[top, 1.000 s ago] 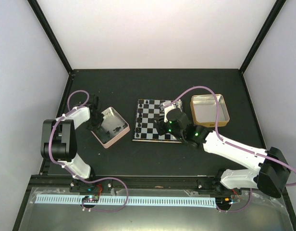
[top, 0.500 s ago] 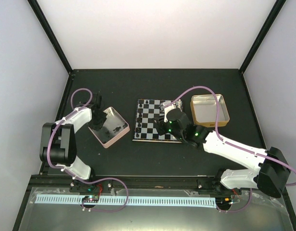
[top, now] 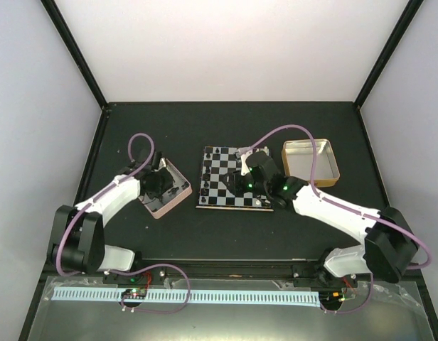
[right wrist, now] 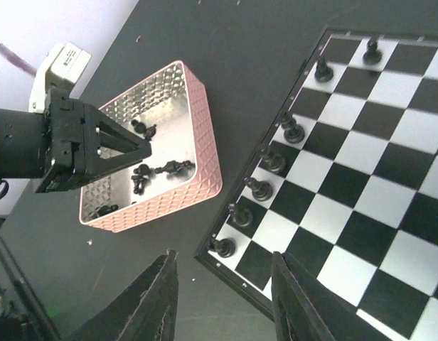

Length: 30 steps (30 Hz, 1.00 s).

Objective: Set up the chess pieces on the board
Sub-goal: Pick up the chess piece from the storage box, then place the chess piece on the chessboard.

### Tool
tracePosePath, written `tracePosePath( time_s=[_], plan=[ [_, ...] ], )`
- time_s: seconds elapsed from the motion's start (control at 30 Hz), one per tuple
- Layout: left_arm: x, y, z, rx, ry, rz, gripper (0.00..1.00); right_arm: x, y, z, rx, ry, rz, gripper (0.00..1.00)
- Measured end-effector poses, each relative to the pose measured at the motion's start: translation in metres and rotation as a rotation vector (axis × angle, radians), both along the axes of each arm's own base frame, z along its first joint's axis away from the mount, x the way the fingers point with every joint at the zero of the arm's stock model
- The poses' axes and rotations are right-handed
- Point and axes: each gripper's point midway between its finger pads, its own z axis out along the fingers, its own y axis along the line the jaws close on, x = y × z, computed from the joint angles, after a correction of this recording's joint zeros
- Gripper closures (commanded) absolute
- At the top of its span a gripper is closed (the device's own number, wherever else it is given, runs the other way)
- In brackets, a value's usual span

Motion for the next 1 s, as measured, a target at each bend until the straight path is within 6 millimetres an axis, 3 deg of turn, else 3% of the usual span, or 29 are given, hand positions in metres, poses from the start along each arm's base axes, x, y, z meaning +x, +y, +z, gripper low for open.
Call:
tracePosePath(
  time_s=[0.13, 0.33, 0.57, 0.73, 1.0],
  plan=[
    [-0.004, -0.034, 0.018, -0.017, -0.104, -0.2, 0.83, 0.005, 0.004, -0.012, 0.045, 0.105, 0.028, 0.6],
    [-0.007, -0.087, 0.063, -0.116, -0.336, -0.465, 0.83, 0.008, 0.012, -0.025, 0.125, 0.255, 0.072, 0.45],
    [-0.028, -0.135, 0.075, -0.223, -0.427, -0.694, 0.83, 0.003, 0.029, -0.006, 0.224, 0.315, 0.154, 0.4],
    [-0.037, -0.157, 0.088, -0.272, -0.488, -0.795, 0.82, 0.004, 0.033, -0.001, 0.249, 0.325, 0.162, 0.41],
    [-0.044, -0.167, 0.094, -0.296, -0.517, -0.859, 0.82, 0.004, 0.035, -0.012, 0.253, 0.384, 0.148, 0.62]
  ],
)
